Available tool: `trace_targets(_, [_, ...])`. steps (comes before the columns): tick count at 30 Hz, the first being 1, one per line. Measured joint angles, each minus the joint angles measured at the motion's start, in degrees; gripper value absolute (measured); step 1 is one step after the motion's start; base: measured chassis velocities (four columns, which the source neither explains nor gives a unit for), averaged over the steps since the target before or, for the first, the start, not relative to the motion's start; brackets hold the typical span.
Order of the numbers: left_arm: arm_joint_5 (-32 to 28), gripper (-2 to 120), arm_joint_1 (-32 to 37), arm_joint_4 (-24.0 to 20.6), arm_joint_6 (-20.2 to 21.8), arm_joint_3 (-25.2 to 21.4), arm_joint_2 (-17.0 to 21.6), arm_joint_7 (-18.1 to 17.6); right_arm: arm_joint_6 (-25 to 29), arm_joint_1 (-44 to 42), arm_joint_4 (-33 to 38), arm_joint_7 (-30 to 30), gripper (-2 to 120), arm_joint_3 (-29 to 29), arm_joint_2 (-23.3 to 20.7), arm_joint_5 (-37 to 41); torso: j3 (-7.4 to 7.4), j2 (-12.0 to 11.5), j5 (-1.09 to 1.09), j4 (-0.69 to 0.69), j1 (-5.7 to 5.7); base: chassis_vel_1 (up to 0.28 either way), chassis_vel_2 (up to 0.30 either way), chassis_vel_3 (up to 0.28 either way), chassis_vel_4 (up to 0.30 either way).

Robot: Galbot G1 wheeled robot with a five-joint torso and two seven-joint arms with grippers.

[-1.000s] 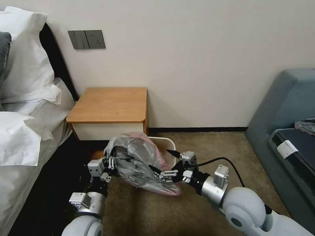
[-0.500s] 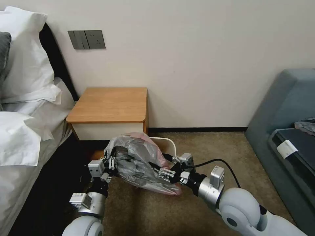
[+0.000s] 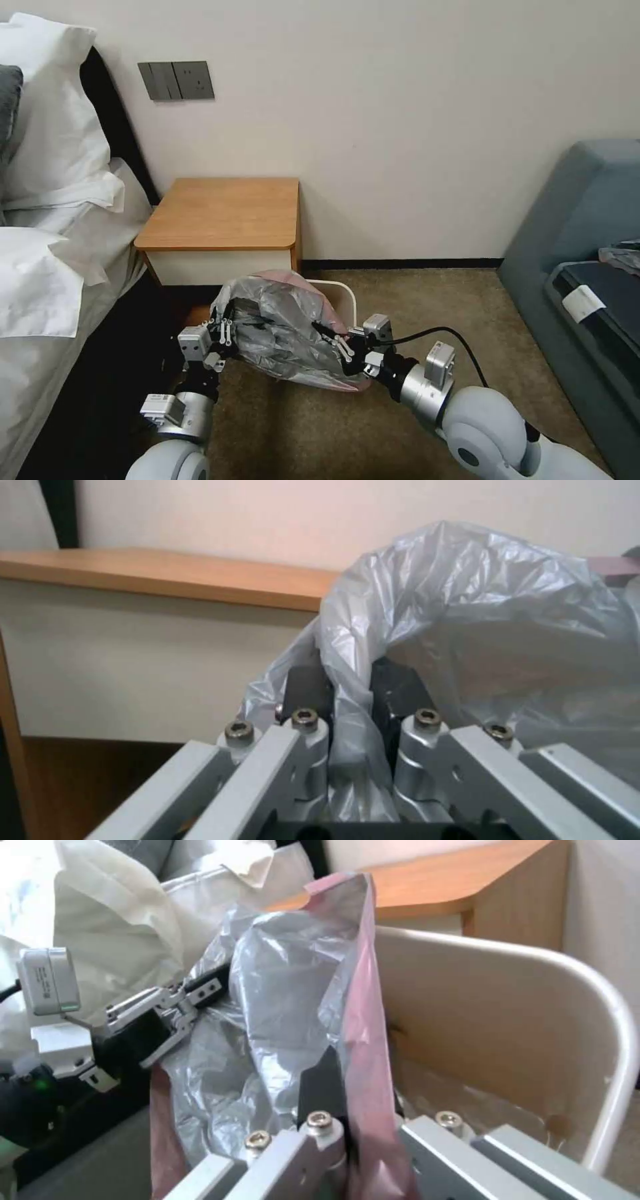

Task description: Pick up the garbage bag from the table and place it over the trash can.

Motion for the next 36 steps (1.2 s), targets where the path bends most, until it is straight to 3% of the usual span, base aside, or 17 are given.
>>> trace_targets(12, [0.14,7,-0.06,1.83,-3.86,-0.73,0.1,2.43,1.91,-0.3,-0.87,1.83,0,2.39,0.38,-0.84,0.0,0.0,0.0,0.0,0.0,0.0,0.0,0.0,0.0])
trace_targets(24, [-1.51,7,0.09,3.46,-7.62,-0.95,0.31,5.13,3.55,-0.79,-0.51,2.82,0,5.78,-5.27,0.12,0.0,0.0,0.0,0.0,0.0,0.0,0.0,0.0,0.0])
trace_targets(36, [-3.91,7,0.31,3.75,-10.58,-1.38,0.54,9.35,4.61,0.24,-1.83,3.83,0,7.13,-6.69,0.31,0.0,0.0,0.0,0.0,0.0,0.0,0.0,0.0,0.0])
